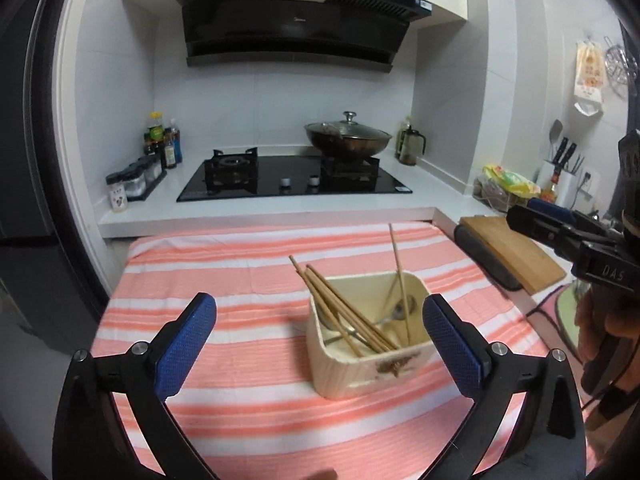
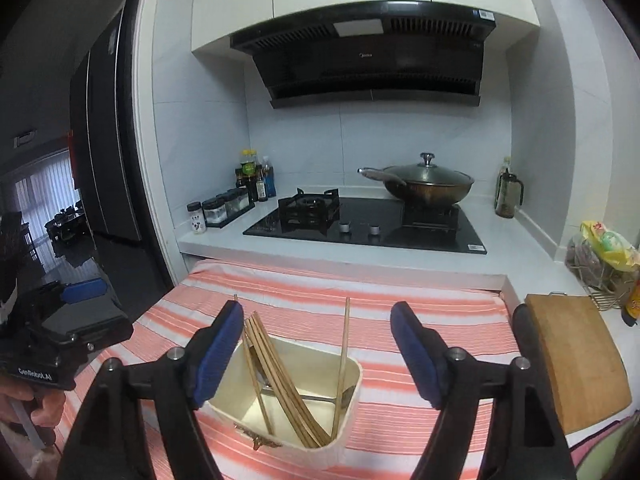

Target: Organize utensils

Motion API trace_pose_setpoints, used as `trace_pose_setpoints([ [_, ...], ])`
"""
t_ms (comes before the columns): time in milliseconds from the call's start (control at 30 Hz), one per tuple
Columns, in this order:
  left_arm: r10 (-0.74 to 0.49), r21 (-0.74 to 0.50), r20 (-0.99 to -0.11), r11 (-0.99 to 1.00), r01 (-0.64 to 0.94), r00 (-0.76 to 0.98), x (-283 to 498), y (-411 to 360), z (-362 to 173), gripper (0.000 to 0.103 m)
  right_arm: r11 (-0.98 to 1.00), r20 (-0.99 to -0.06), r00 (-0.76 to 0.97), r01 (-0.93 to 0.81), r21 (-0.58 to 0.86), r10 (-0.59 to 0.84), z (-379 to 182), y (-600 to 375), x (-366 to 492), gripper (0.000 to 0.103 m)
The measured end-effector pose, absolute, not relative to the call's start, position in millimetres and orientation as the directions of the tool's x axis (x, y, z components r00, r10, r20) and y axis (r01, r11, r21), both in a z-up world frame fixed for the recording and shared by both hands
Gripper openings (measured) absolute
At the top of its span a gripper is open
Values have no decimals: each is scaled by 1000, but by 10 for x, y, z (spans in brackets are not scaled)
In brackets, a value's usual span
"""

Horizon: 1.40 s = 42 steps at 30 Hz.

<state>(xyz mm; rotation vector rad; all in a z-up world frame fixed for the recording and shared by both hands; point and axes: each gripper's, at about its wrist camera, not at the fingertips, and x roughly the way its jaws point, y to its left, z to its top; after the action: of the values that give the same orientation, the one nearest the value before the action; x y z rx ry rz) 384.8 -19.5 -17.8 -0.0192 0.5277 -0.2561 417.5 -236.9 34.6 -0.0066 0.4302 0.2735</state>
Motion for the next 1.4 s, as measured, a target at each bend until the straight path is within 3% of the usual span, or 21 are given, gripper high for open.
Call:
trace_pose_setpoints([
  [100, -231, -93, -501, 972, 214, 834, 3528, -245, -350, 103, 974, -347, 911, -216, 66, 225, 308, -2465, 3701, 103],
  [167, -180, -73, -502, 983, 165, 846, 3344, -288, -474, 103, 982, -339, 922, -176, 69, 189, 156, -2514, 3424, 103],
  [300, -42, -23, -512, 999, 35, 858, 3034, -384, -596, 103, 991, -413, 901, -104, 87, 131, -191, -2622, 3045, 103],
  [467, -96, -79, -504, 995, 65, 859, 2733, -369, -549, 103, 995, -454, 886, -65, 80, 94, -290, -2670, 2664, 103],
  [767, -55, -19, -471, 998, 52, 880, 2412, -427, -360, 103, 994, -421, 901, -104, 25, 105, -51, -2346, 2263, 103],
  [1200, 5, 81, -437, 996, 34, 899, 2096, -523, -198, 103, 997, -450, 891, -78, -12, 64, 118, -2121, 2027, 103],
  [1400, 2, 60, -451, 998, 28, 893, 2019, -448, -128, 103, 997, -429, 902, -68, -23, 52, 241, -2092, 1919, 103],
])
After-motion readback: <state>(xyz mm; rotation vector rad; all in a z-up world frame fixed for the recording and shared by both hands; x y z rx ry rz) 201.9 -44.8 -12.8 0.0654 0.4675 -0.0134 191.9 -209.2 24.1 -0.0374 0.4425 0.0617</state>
